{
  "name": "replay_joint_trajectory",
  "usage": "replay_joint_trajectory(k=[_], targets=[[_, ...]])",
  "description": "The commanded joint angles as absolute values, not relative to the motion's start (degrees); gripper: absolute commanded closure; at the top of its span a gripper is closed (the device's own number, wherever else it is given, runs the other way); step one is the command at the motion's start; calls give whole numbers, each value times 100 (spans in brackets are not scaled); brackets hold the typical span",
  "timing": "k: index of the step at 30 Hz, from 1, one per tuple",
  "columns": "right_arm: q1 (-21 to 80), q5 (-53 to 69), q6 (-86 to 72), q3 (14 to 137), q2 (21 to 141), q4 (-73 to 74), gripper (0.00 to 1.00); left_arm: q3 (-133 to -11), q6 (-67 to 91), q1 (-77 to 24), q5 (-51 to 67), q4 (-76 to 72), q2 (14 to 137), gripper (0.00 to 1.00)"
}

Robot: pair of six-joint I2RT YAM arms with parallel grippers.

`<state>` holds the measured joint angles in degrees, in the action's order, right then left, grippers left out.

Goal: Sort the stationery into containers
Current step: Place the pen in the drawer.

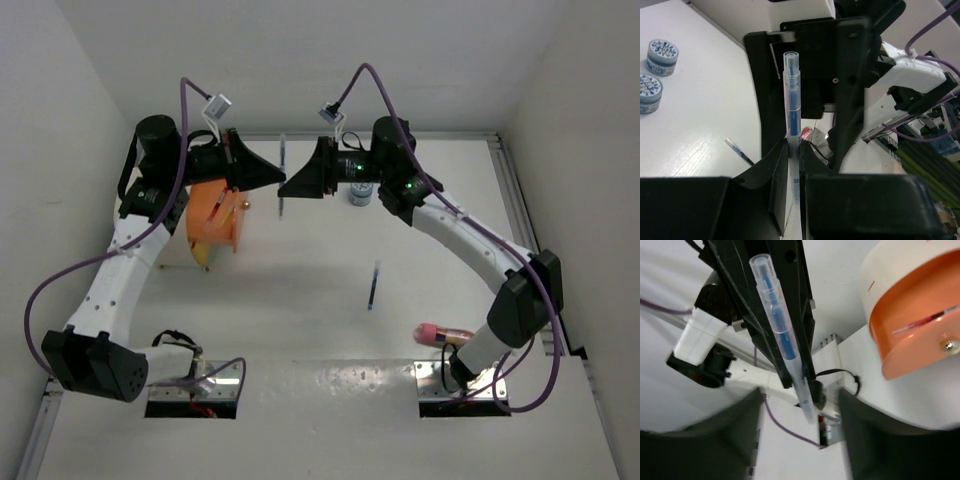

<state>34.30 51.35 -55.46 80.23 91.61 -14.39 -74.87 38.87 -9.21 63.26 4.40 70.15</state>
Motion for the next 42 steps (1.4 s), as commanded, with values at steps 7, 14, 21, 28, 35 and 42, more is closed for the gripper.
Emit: replay_joint_trajectory(k=[7,14,21,28,35,42], targets=[[2673,5063,-4783,8166,8895,-274,12,-10566,223,-246,4732,4870,8066,100],[1777,5036,-3376,7779,8509,1449,12,-11717,-1379,-71,2041,6442,8570,100],[1521,5045,-3322,7348,8438,1617,12,-10364,-1222,-26,1336,6030,8314,100],[1512,5106,-3357,7347,8543,1635,12,-9870,-1143,-44,1283,5950,8595,100],[1503,5142,-3393,7365,8657,1687,13,-9729,-1169,-175,1284,6002,8876,100],[1485,5133,-3349,7488,8789,1872,13,-9861,-1213,-237,1099,6205,9114,99]])
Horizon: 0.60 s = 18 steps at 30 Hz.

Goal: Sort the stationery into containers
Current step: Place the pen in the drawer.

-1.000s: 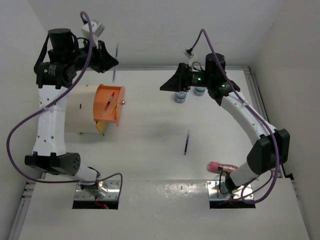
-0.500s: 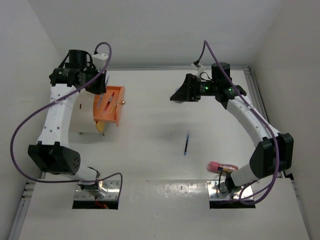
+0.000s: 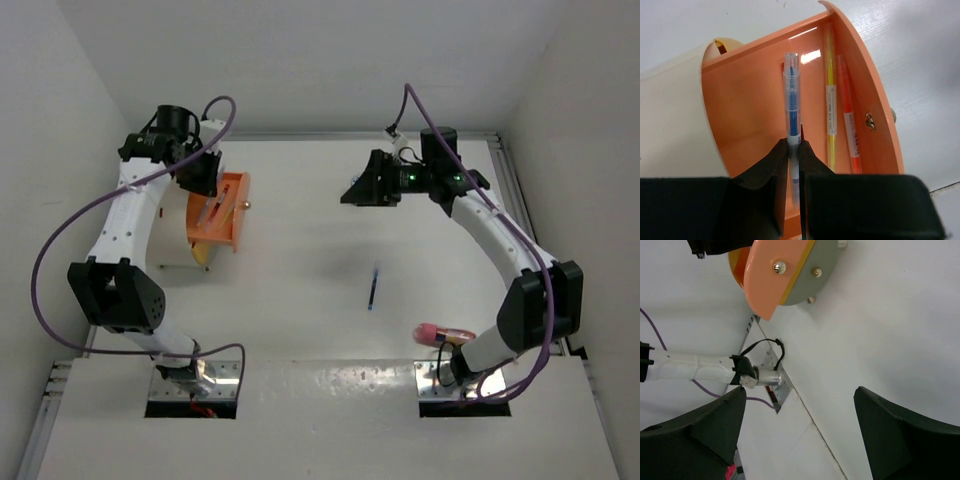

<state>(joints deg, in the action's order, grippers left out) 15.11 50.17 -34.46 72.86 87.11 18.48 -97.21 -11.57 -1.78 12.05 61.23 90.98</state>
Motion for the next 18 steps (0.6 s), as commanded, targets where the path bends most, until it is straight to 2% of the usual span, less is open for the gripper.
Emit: replay_joint_trajectory(k=[1,10,13,14,17,18], targets=[[1477,5133,-3331,7506,8815,1924,13,-9914,-1222,-255,1046,6249,9158,99],[1503,5115,-3349,7603,8982,2013,14,-10169,-1327,-281,870,6688,9413,95],[1503,5115,-3340,7611,8991,2021,13,-10213,-1362,-273,835,6750,9422,89],[1503,5115,-3331,7620,9000,2013,13,-10256,-1354,-272,800,6776,9422,81],[1503,5089,-3331,7638,9026,2056,13,-10371,-1345,-272,809,6829,9457,67],[1503,5080,-3288,7664,9044,2083,13,-10415,-1336,-272,800,6812,9466,57]])
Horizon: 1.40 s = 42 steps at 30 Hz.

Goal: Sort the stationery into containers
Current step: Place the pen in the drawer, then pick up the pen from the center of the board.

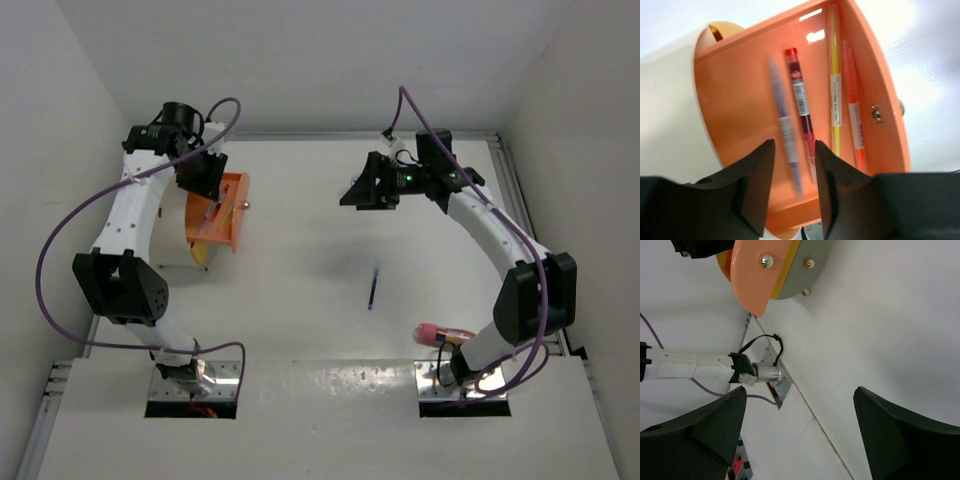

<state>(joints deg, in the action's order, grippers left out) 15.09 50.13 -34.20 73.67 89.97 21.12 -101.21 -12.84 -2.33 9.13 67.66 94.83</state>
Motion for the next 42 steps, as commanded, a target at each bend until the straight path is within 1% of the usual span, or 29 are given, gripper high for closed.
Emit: replay_joint_trajectory(k=[1,3,7,9,10,11,13,15,17,18,20,21,22,23,25,29,32,34,38,42], targets=[[1512,5080,-3261,7681,9044,2109,13,-10424,-1310,-272,774,6812,9457,55],[1512,5028,-3182,7725,9061,2232,13,-10555,-1310,-281,835,6829,9483,49],[1503,4896,-3068,7743,9035,2469,14,-10862,-1310,-272,1054,6865,9483,50],[1503,4703,-2971,7708,9000,2575,16,-10968,-1327,-272,1212,6751,9361,55],[1520,4641,-2936,7699,8991,2697,18,-11021,-1310,-272,1343,6672,9291,60],[1529,4554,-2875,7664,8991,2759,21,-11021,-1292,-272,1406,6584,9160,70],[1547,4299,-2761,7577,8965,2899,24,-11030,-1257,-272,1616,6373,8992,78],[1564,3966,-2672,7515,8930,3005,26,-11065,-1231,-272,1740,6258,8904,81],[1626,3614,-2480,7384,8912,3277,29,-11074,-1117,-246,1793,6075,8746,81],[1687,3195,-2418,7313,8903,3400,31,-11048,-1047,-229,1776,5951,8658,80],[1792,2709,-2391,6927,8868,3708,32,-10856,-844,-115,1740,5549,8368,70],[1958,2228,-2417,6778,8851,3805,31,-10776,-800,-106,1723,5415,8263,64],[2090,1963,-2530,6454,8824,3919,30,-10714,-748,-105,1670,5179,8088,48],[2196,1682,-2644,6312,8807,3937,28,-10557,-695,-105,1644,5046,8008,42],[2478,954,-3030,5970,8824,3955,27,-10416,-563,-105,1538,4765,7806,32],[2575,63,-3506,5740,9210,4139,32,-10441,-475,-105,1600,4764,7770,30],[2584,-377,-3673,5809,9754,4359,40,-10450,-483,-114,1617,4807,7752,29],[2584,-343,-3770,5949,10149,4430,41,-10415,-483,-114,1573,4842,7726,29],[2733,-124,-3850,6205,10528,4474,44,-10319,-510,-114,1477,4869,7691,29],[2865,-18,-3893,6319,10696,4438,44,-10222,-536,-114,1450,4896,7682,29]])
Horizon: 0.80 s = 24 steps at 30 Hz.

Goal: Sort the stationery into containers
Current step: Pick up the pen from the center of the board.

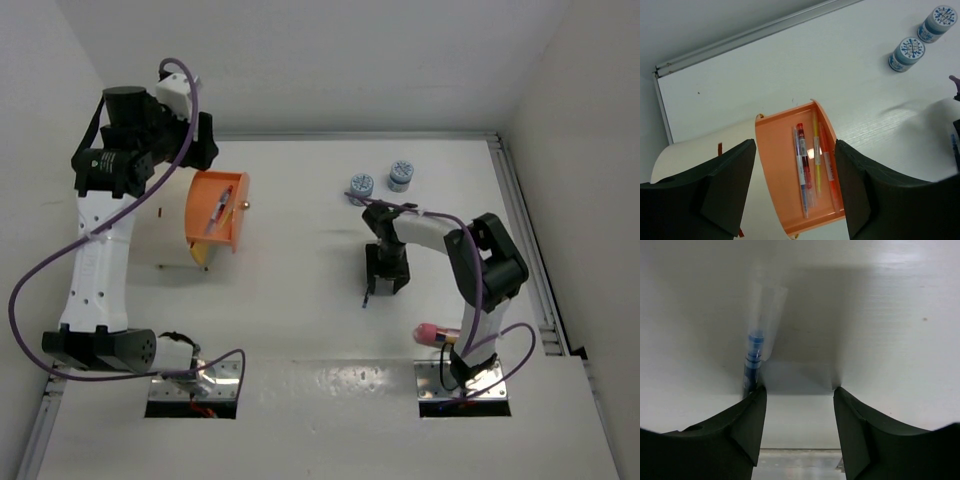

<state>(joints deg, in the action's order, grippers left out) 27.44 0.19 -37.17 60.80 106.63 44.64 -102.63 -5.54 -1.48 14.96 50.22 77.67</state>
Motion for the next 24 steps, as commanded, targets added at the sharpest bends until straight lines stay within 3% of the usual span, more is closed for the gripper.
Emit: replay_joint_trajectory(k=[1,9,12,14,19,23,24], targets=[[2883,-26,-3911,6328,10714,4438,45,-10187,-554,-114,1450,4904,7673,29],[2892,325,-3920,5950,9925,4676,46,-10090,-606,-114,1503,4896,7708,30],[2935,456,-4191,6002,9747,4544,38,-9985,-607,-114,1556,4843,7699,30],[3014,440,-4419,6282,9869,4526,31,-9871,-536,-114,1617,4764,7708,30],[3094,211,-4807,6890,10764,4473,30,-9844,-501,-114,1635,4720,7760,30],[3094,88,-4983,7102,11249,4641,35,-10002,-562,-106,1564,4833,7848,30],[3094,88,-4992,7084,11311,4649,46,-10072,-589,-105,1556,4843,7849,31]])
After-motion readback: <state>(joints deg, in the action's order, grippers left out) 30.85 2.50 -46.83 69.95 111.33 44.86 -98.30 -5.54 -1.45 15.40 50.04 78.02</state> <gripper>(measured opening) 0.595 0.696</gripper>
